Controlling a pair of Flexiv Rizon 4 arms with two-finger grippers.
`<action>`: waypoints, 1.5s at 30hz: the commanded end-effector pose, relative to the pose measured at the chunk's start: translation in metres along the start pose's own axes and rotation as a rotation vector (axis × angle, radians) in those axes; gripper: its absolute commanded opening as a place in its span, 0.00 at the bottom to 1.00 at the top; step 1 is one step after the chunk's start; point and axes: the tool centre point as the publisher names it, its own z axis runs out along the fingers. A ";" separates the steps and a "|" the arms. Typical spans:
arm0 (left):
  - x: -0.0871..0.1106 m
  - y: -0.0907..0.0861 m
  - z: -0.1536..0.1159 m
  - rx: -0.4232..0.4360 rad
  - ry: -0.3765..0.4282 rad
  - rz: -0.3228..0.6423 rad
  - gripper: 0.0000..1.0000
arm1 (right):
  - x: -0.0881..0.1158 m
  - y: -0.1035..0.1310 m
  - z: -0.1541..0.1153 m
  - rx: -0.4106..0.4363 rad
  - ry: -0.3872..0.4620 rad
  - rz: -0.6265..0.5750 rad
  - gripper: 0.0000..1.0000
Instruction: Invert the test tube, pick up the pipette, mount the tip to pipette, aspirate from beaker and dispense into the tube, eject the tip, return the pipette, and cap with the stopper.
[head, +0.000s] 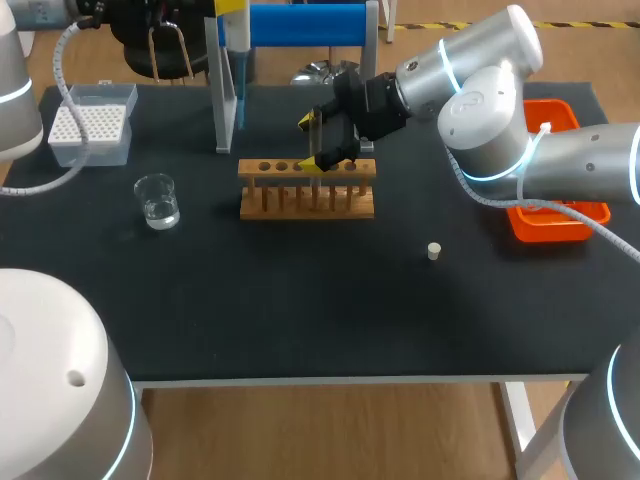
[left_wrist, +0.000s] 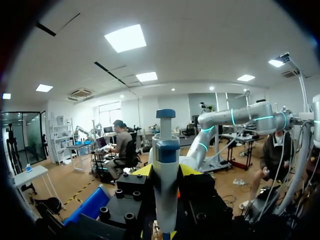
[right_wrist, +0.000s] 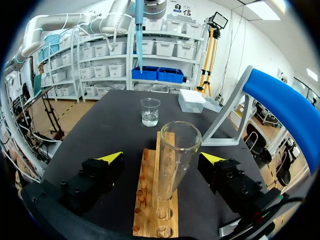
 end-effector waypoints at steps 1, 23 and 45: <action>-0.010 -0.006 0.023 -0.005 0.042 -0.005 0.00 | 0.000 0.000 -0.001 0.001 0.001 0.001 1.00; -0.021 -0.020 0.085 0.041 0.157 0.001 0.00 | 0.000 0.000 -0.001 0.001 0.001 0.001 1.00; -0.031 -0.010 0.092 0.065 0.170 -0.009 0.00 | 0.000 0.000 -0.001 0.001 0.001 0.001 1.00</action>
